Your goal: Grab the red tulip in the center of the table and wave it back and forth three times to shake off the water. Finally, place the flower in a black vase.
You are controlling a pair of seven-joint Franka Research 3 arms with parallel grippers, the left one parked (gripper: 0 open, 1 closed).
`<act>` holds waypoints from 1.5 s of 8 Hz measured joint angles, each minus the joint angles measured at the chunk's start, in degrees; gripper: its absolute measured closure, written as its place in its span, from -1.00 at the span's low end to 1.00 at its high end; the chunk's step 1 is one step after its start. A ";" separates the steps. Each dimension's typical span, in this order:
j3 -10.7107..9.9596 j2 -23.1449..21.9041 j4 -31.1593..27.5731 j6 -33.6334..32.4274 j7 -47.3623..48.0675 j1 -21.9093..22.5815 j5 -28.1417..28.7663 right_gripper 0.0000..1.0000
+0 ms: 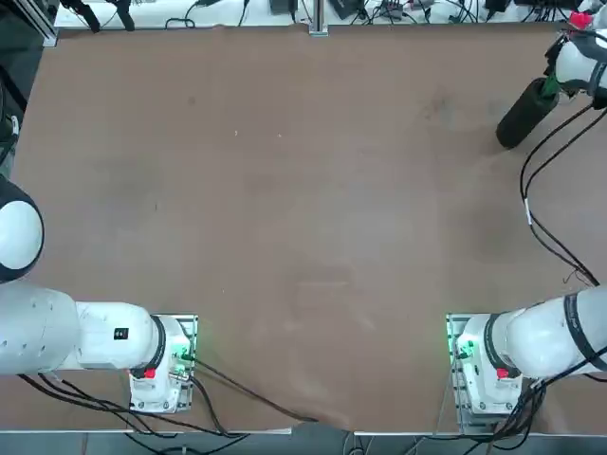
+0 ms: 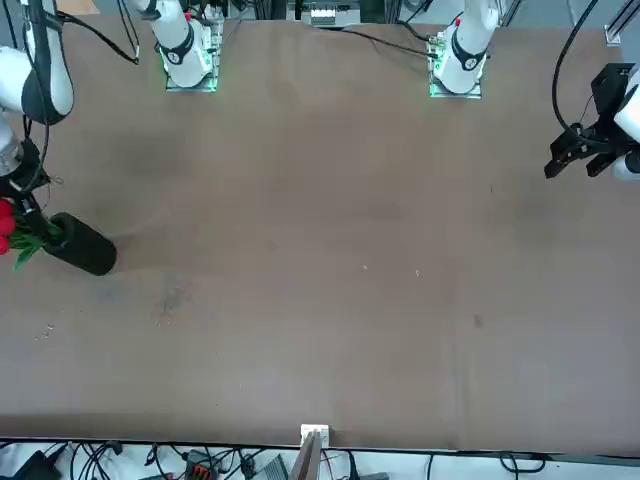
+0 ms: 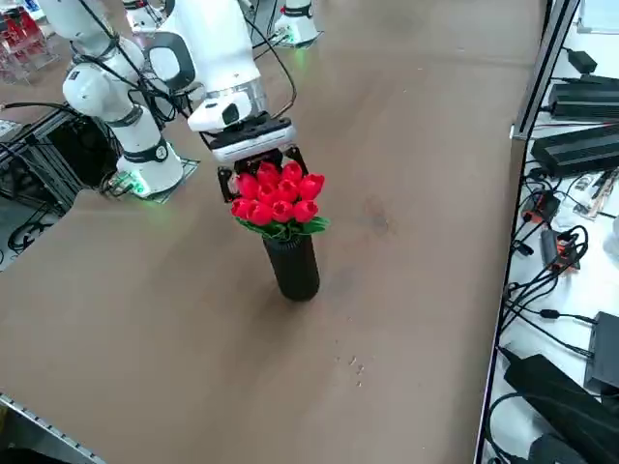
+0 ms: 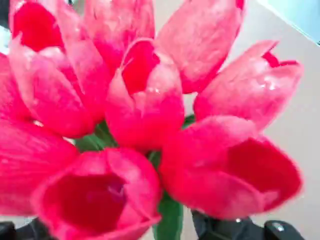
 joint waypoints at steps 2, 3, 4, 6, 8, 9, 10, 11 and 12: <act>0.21 -1.99 7.92 -17.50 0.00 3.99 0.20 -1.00; 0.31 -2.57 11.62 -24.63 0.00 6.80 1.28 -1.00; 0.43 -2.71 14.13 -29.78 -0.67 9.50 3.43 -1.00; 0.62 -2.49 17.59 -38.88 -8.54 13.25 7.91 -1.00; 0.42 -1.90 24.10 -48.79 -23.69 13.74 15.31 -1.00; 0.12 -1.65 27.43 -52.53 -29.53 13.69 17.58 -1.00; 0.04 -1.36 30.44 -55.24 -33.38 13.71 18.55 -1.00; 0.11 -1.04 33.21 -57.21 -35.97 13.80 18.97 -1.00; 0.19 -0.74 35.76 -58.74 -38.74 13.90 19.18 -1.00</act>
